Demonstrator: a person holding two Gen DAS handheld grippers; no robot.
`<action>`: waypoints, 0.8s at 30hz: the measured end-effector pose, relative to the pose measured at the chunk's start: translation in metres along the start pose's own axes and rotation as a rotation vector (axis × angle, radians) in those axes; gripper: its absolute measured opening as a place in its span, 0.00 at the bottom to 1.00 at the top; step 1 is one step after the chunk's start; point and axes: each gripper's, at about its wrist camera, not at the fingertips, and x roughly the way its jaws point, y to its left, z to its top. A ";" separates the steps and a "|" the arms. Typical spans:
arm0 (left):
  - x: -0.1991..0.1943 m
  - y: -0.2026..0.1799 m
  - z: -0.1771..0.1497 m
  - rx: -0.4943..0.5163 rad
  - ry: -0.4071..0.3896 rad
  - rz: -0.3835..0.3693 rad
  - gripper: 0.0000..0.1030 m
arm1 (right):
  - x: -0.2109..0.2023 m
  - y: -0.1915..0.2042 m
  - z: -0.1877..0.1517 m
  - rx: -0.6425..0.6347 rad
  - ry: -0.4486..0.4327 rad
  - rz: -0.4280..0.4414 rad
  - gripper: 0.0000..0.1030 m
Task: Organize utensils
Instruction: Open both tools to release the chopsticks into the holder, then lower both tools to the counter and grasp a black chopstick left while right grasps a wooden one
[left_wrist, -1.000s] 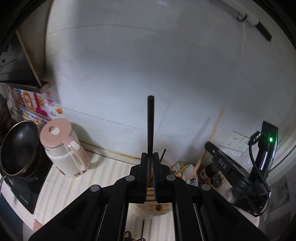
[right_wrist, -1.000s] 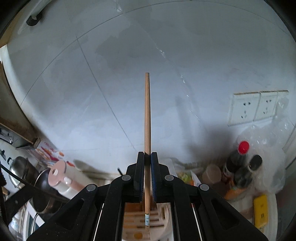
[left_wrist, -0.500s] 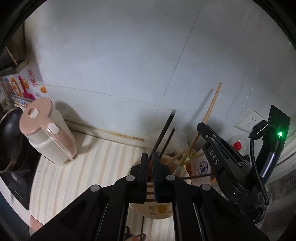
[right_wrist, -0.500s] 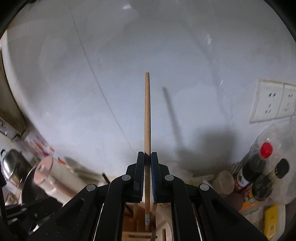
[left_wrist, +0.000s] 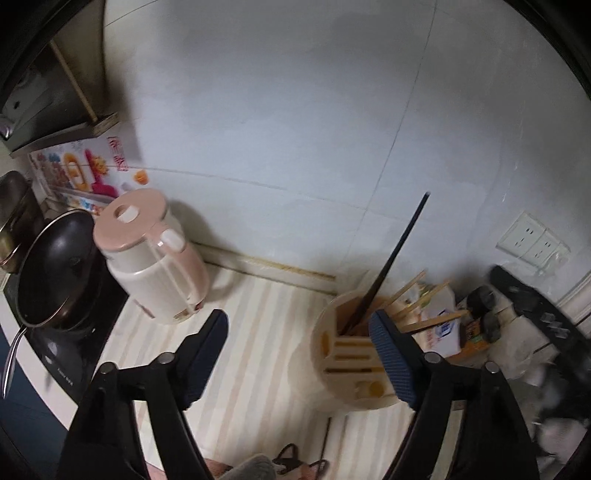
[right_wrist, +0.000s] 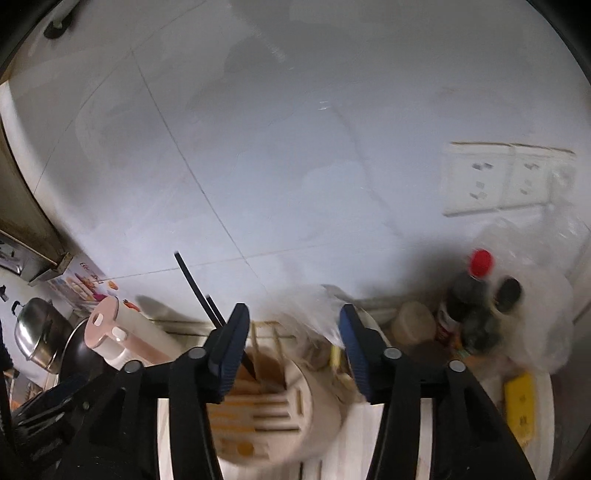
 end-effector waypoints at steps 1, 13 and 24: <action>0.002 0.002 -0.007 0.006 0.000 0.013 0.99 | -0.003 -0.003 -0.003 0.005 0.004 -0.012 0.57; 0.057 0.000 -0.104 0.125 0.188 0.106 1.00 | -0.005 -0.064 -0.116 0.101 0.181 -0.110 0.76; 0.124 -0.023 -0.194 0.209 0.422 0.081 0.92 | 0.040 -0.126 -0.217 0.164 0.468 -0.166 0.30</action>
